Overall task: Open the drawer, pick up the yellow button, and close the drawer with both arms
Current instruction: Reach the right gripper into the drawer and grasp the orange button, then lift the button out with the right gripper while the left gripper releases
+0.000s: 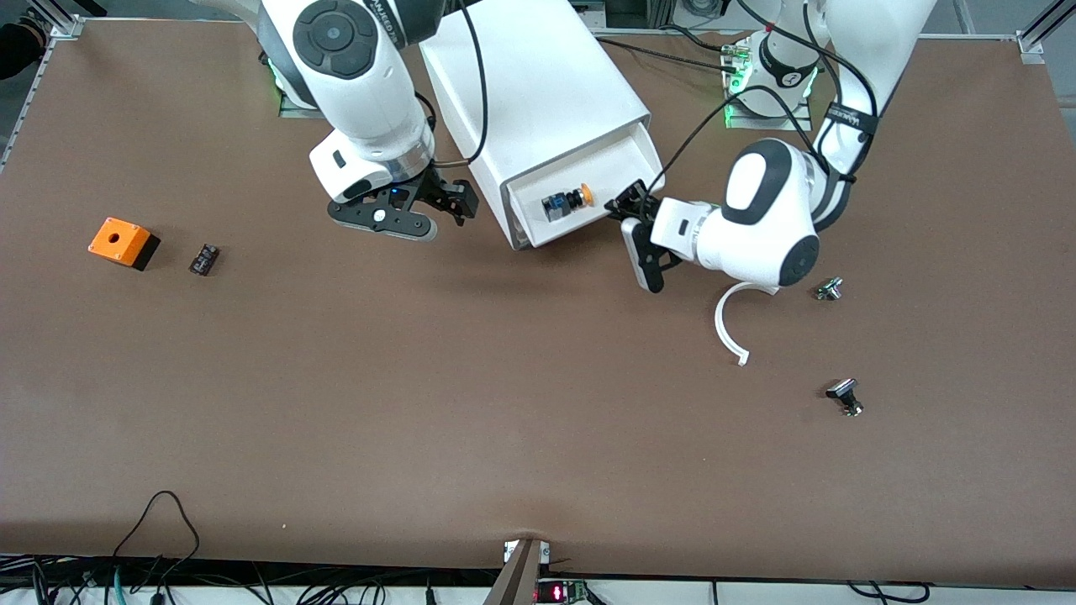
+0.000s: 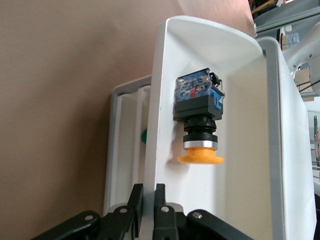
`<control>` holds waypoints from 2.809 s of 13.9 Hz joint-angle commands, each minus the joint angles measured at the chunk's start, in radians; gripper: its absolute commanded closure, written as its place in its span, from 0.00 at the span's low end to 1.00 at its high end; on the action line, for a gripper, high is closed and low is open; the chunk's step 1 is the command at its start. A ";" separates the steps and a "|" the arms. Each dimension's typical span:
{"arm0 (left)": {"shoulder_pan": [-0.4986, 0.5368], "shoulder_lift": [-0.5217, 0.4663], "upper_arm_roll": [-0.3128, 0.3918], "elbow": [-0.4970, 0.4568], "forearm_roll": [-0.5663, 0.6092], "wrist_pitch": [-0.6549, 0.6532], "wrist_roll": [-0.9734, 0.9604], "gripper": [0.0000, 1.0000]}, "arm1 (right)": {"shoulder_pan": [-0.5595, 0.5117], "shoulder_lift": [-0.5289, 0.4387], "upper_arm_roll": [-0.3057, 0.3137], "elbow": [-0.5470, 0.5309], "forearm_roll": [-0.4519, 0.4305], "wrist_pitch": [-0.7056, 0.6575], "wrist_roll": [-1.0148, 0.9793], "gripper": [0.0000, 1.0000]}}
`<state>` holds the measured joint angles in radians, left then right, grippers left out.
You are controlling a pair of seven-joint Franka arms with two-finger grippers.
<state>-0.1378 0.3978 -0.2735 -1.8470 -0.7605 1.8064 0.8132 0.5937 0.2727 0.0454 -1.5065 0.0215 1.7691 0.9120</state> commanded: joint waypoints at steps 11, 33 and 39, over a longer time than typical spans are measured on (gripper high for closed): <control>0.058 0.059 0.022 0.216 0.134 -0.142 -0.084 0.01 | 0.141 0.299 -0.013 0.365 -0.087 0.081 0.632 0.00; 0.135 0.194 0.037 0.657 0.716 -0.311 -0.835 0.00 | 0.281 0.436 -0.013 0.365 -0.092 0.176 0.834 0.49; 0.132 0.188 0.017 0.634 0.702 -0.291 -1.234 0.00 | 0.282 0.430 -0.013 0.365 -0.094 0.171 0.834 1.00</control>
<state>0.0011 0.5787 -0.2419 -1.2231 -0.0770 1.5100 -0.2976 0.8655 0.6965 0.0379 -1.1637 -0.0563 1.9516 1.7329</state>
